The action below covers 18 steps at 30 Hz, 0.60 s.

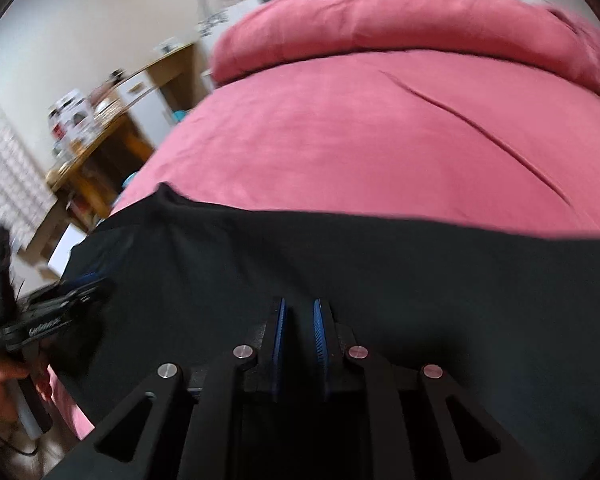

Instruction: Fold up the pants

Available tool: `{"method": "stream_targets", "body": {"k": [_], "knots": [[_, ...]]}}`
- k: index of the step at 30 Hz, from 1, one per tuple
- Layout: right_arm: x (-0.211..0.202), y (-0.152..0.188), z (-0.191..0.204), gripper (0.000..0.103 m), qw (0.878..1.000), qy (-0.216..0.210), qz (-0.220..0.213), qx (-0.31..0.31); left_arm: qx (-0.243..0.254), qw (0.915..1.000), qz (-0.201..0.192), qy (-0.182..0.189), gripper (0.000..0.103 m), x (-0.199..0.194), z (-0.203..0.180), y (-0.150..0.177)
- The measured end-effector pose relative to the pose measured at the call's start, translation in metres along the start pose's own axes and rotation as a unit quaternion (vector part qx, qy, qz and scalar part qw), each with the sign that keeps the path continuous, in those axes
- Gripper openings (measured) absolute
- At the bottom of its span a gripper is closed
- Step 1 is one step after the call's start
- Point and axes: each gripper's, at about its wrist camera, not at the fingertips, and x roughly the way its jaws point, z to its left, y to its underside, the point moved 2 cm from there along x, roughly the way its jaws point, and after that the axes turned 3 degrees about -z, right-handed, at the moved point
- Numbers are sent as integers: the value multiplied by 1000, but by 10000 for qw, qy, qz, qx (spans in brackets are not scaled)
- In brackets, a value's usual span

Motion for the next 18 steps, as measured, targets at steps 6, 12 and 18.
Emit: {"method": "stream_targets", "body": {"k": [6,12,18], "knots": [[-44,10,-67,24,9939,475,-292,950,-164,9995,-255,-9,54,-19,15,22],[-108,25,-141,53,9740,1264,-771,1716,-460,9970,-544,306,54,-33,19,19],[-172,65,-235,53,9137,1883,-1333,3347,-769,9941,-700,293,56,-42,29,17]]}}
